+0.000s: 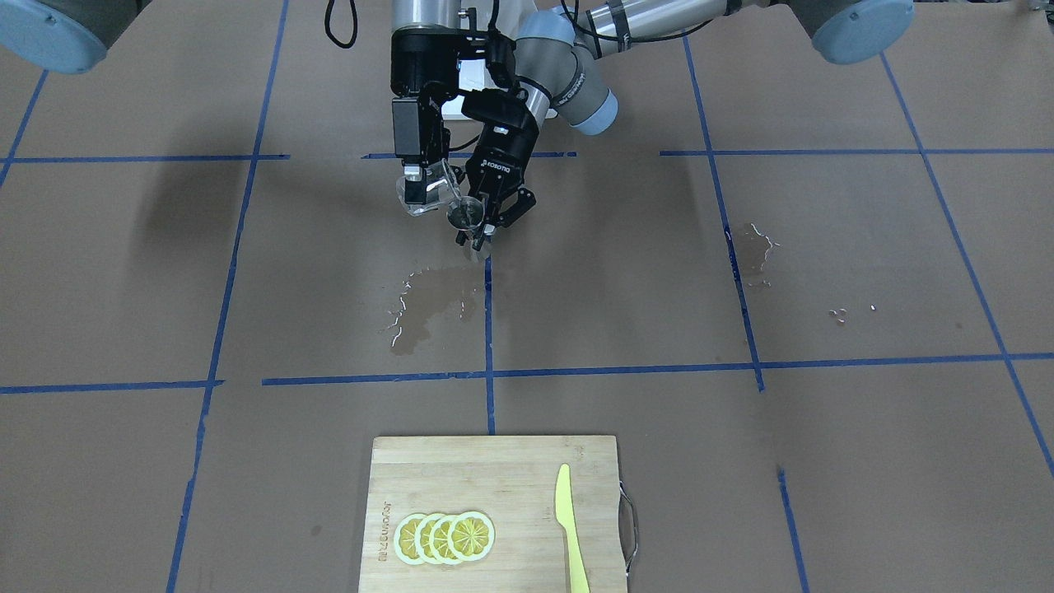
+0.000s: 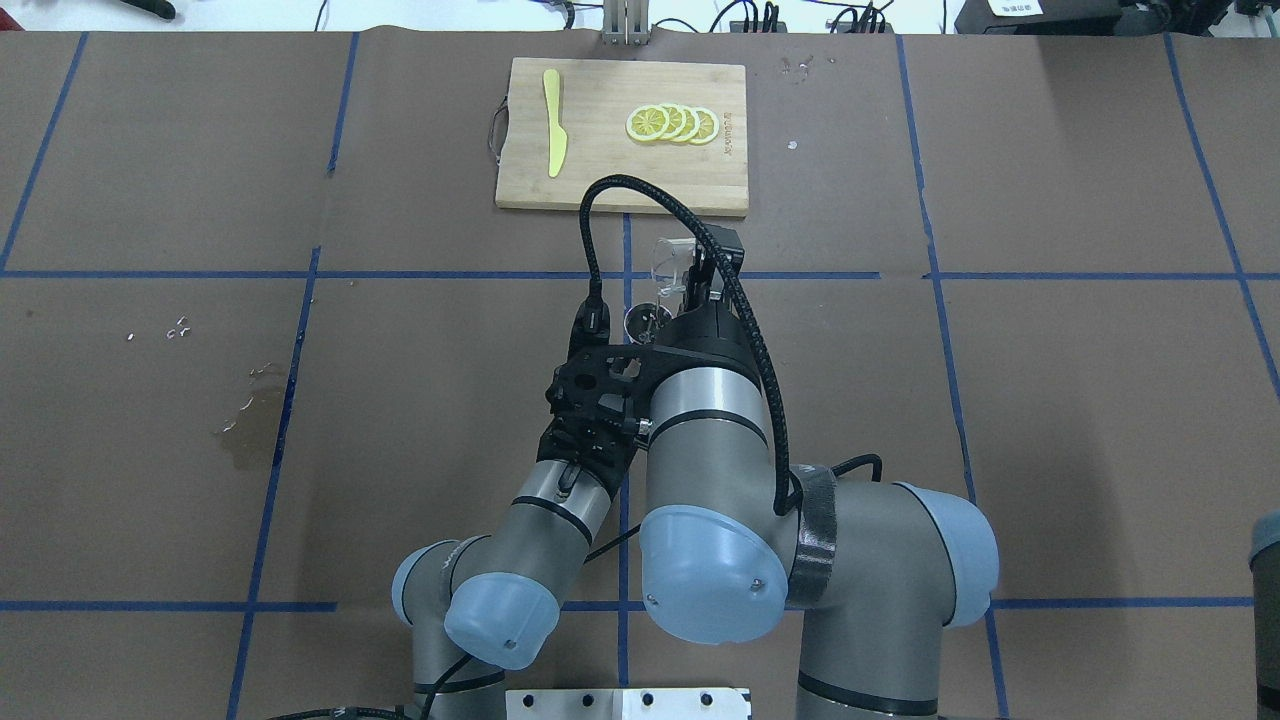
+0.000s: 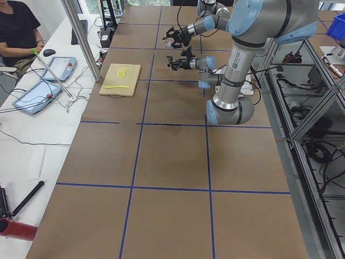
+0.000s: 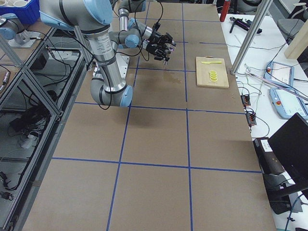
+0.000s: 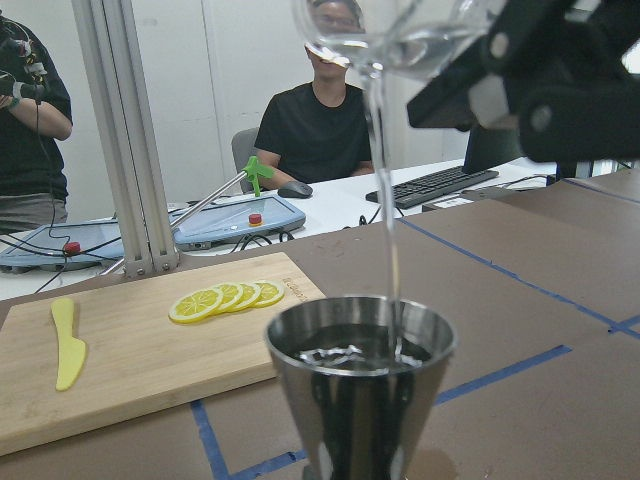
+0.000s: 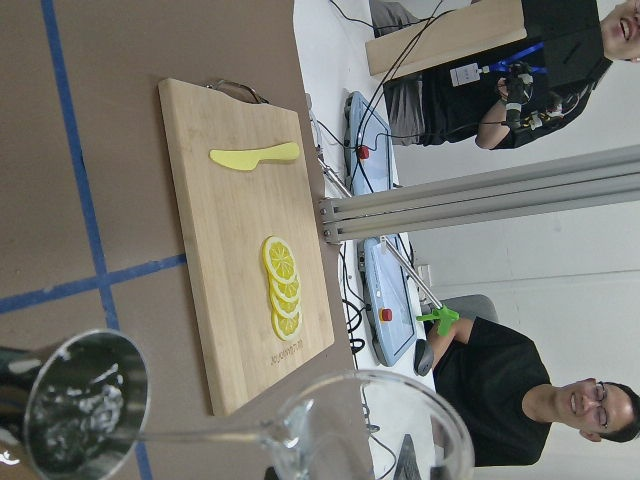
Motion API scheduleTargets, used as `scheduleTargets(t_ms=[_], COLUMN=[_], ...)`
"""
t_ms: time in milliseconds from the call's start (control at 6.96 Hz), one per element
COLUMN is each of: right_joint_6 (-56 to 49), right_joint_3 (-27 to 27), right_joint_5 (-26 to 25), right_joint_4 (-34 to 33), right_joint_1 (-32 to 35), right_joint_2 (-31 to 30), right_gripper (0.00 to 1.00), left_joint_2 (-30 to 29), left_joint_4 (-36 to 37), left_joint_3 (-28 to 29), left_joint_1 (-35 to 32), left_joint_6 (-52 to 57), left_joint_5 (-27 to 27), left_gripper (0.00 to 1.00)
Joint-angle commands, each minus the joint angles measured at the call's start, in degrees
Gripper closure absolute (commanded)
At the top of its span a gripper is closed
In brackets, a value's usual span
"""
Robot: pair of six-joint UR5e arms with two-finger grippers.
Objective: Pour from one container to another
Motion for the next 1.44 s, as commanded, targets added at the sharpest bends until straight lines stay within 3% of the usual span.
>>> scheduleTargets(t_ms=[0, 287, 575, 719, 1293], right_joint_6=[13.10, 23.92, 31.08, 38.76, 48.94], right_joint_3=[-0.17, 2.62, 6.82, 8.51, 10.90], right_joint_5=[0.00, 0.61, 1.67, 1.93, 7.53], right_joint_4=[0.62, 2.71, 10.27, 10.29, 11.77], right_joint_1=[-0.77, -0.43, 0.10, 0.19, 4.12], right_joint_2=[-0.80, -0.97, -6.40, -8.69, -19.30], right_gripper=[0.85, 0.86, 0.86, 0.86, 0.86], left_joint_2=[0.09, 0.18, 1.49, 3.15, 12.03], left_joint_4=[0.00, 0.00, -0.44, -0.70, -9.57], left_joint_3=[-1.22, -2.19, -4.47, -5.61, -9.22], left_joint_1=[0.00, -0.35, -1.84, -2.19, -2.99], left_joint_6=[0.00, 0.09, 2.01, 2.02, 2.02], left_joint_5=[0.00, 0.09, 0.00, 0.26, 0.00], left_gripper=[1.00, 1.00, 1.00, 1.00, 1.00])
